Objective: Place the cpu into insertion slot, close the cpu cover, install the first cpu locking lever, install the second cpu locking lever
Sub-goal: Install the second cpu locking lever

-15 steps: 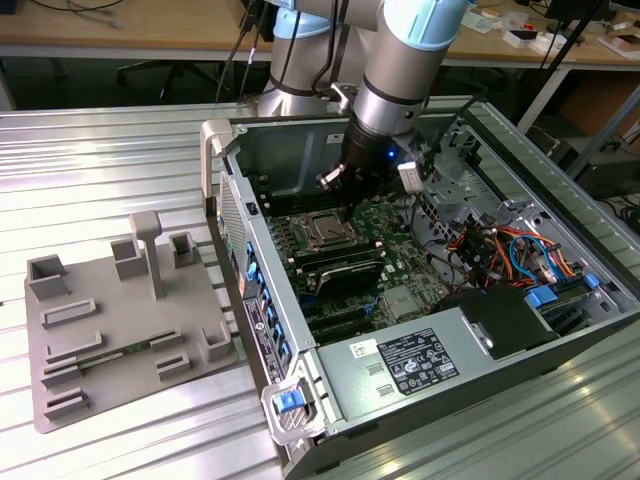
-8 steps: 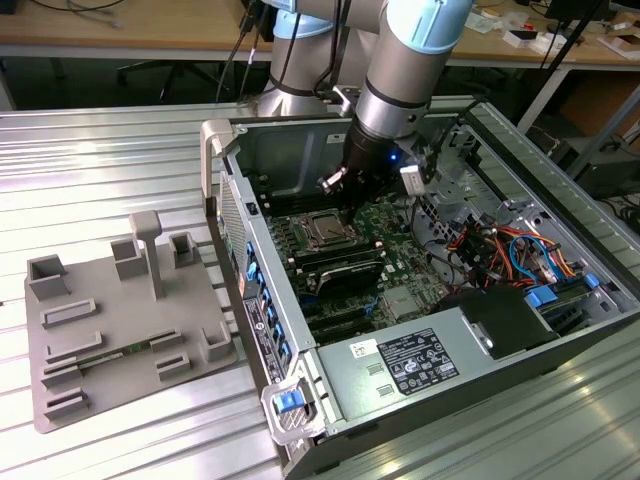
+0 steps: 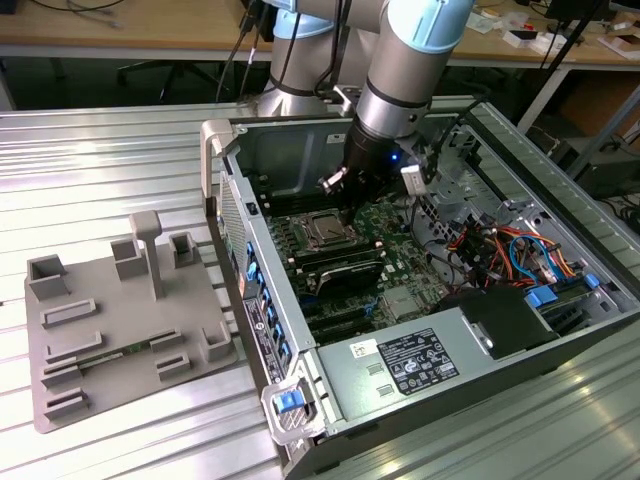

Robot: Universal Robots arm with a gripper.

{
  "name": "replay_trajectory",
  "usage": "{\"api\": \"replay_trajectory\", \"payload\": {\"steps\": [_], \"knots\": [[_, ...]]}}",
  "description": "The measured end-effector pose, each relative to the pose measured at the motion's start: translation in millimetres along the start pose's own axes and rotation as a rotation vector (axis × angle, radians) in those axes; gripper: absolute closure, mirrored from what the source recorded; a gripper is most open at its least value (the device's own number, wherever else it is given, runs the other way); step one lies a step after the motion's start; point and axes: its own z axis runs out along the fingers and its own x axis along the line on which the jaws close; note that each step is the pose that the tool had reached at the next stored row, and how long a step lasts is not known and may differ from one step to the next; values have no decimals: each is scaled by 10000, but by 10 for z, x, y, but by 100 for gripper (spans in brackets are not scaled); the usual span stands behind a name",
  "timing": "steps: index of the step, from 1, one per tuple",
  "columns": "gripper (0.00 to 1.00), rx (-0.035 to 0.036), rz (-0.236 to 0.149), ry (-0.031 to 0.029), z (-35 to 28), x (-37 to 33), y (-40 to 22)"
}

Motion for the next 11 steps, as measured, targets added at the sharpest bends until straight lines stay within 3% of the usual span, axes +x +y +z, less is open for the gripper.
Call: {"api": "replay_trajectory", "payload": {"steps": [11], "knots": [[89,-5,0,-1,-68,1,-6]]}}
